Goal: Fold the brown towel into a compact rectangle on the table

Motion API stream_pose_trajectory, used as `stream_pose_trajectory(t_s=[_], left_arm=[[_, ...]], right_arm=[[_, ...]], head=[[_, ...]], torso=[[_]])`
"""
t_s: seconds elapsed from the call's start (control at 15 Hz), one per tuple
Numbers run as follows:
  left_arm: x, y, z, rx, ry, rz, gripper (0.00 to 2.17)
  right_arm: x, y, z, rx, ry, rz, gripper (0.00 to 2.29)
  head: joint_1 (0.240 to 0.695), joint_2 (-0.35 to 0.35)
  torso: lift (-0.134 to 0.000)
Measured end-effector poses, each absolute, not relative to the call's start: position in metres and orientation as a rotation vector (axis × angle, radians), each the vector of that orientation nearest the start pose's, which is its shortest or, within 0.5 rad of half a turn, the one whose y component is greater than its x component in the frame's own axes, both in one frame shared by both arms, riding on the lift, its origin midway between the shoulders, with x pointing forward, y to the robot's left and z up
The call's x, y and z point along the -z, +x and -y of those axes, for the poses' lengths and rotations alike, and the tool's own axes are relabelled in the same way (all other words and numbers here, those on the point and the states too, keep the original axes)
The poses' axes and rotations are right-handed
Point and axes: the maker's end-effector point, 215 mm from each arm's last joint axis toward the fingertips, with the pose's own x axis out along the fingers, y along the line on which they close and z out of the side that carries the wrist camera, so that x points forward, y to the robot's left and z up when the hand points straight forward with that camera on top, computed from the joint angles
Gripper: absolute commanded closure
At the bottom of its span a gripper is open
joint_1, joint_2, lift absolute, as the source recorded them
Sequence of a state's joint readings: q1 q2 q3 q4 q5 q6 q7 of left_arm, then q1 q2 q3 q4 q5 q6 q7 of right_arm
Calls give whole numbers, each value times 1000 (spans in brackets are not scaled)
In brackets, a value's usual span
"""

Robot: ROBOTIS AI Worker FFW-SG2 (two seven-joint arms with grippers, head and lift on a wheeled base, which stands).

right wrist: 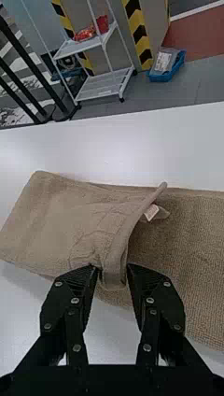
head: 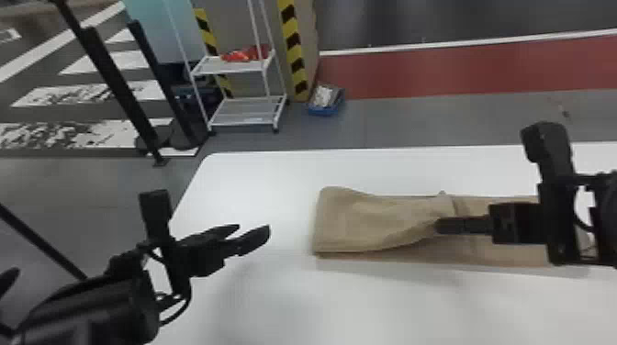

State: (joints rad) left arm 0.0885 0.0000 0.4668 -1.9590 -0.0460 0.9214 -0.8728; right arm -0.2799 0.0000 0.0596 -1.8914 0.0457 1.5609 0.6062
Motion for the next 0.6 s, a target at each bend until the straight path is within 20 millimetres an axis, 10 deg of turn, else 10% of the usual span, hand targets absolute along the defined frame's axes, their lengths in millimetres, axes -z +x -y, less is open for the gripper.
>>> stream_pose_trajectory(t_s=[0.6], left_arm=[[406, 473, -305, 362, -319, -529, 46]], right_arm=[[401, 502, 109, -543, 292, -968, 66]], head=[[695, 222]], torso=[[-124]])
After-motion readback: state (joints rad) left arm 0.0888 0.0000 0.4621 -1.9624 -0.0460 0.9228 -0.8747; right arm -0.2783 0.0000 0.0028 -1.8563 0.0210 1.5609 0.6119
